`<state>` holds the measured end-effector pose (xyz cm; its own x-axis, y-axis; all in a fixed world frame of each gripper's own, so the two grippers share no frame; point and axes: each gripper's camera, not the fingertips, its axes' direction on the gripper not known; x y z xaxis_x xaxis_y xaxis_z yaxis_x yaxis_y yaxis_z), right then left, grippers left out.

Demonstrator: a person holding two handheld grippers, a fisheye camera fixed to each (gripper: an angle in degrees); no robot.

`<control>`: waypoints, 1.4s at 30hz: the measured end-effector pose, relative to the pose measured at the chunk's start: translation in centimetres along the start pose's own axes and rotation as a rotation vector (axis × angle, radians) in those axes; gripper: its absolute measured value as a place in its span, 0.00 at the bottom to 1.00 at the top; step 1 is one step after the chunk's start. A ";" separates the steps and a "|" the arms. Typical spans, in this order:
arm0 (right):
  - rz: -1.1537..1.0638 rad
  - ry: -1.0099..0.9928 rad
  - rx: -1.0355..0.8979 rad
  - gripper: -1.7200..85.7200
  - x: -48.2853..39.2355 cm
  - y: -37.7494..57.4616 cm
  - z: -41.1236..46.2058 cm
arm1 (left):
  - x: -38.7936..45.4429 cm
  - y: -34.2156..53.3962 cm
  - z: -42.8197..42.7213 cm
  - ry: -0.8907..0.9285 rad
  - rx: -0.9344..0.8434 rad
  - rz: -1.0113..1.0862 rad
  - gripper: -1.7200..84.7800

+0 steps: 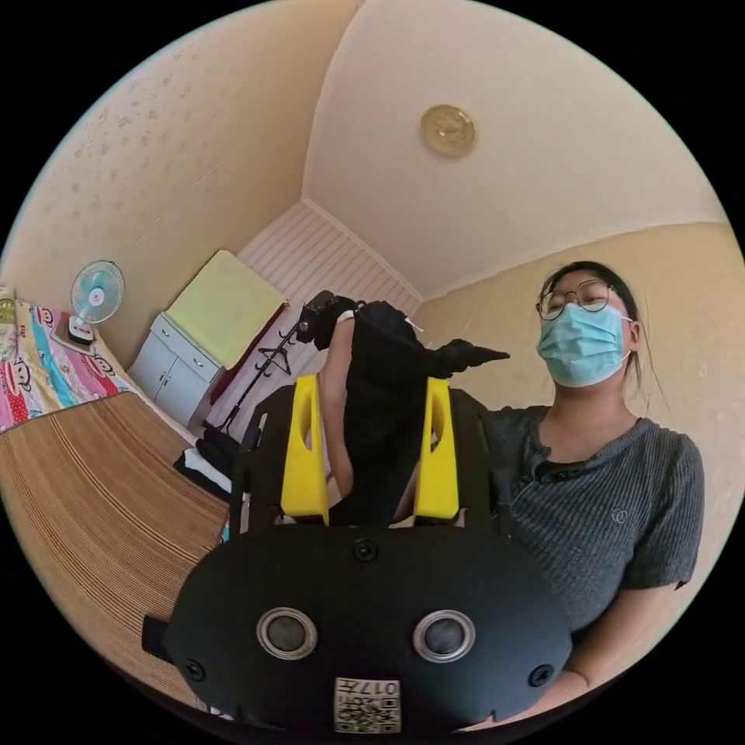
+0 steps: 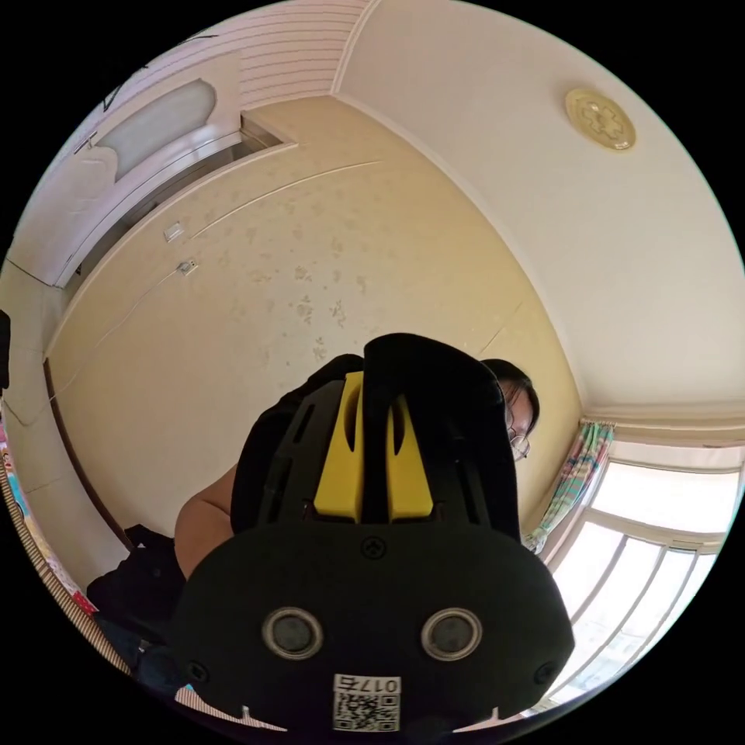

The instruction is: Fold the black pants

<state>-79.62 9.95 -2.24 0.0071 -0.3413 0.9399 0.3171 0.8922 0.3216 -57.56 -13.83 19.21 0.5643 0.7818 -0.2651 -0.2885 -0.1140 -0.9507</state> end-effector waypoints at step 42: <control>0.734 1.438 -0.451 0.24 -8.9 17.8 5.9 | 27.3 -5.4 11.1 -0.971 0.336 0.607 0.07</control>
<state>-79.63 30.62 -4.22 0.9895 -0.1214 -0.0779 0.0799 0.9111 -0.4044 -49.18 14.93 18.87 -0.5134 0.8089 -0.2864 -0.5757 -0.5722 -0.5841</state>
